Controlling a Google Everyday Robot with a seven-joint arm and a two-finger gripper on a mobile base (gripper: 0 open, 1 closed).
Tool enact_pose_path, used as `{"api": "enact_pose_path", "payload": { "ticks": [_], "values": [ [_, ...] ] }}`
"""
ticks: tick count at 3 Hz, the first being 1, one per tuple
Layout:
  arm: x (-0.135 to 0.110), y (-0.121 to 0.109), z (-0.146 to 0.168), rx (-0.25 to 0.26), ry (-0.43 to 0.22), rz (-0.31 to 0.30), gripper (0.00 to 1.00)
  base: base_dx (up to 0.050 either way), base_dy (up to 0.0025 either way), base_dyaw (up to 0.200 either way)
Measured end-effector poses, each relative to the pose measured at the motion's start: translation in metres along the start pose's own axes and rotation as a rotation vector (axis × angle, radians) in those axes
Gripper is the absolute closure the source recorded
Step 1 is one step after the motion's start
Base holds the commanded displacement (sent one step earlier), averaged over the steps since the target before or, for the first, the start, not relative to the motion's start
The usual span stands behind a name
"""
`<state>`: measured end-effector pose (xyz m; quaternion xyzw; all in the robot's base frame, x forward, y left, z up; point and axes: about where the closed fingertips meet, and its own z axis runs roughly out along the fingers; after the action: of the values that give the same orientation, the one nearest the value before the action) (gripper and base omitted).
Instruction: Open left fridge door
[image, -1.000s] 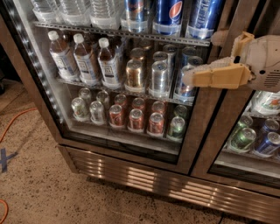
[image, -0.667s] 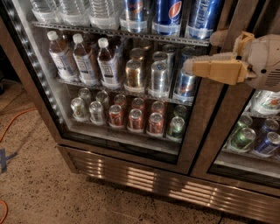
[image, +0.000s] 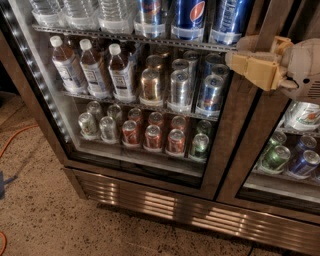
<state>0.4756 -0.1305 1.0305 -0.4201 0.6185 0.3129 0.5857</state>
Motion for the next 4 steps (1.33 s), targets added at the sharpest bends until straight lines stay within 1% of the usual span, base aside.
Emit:
{"api": "enact_pose_path", "payload": {
  "ticks": [1,4],
  "values": [
    [0.0,0.0,-0.0001,0.0,0.0,0.0,1.0,-0.05,-0.00026,0.002],
    [0.0,0.0,-0.0001,0.0,0.0,0.0,1.0,-0.05,-0.00002,0.0]
  ]
}}
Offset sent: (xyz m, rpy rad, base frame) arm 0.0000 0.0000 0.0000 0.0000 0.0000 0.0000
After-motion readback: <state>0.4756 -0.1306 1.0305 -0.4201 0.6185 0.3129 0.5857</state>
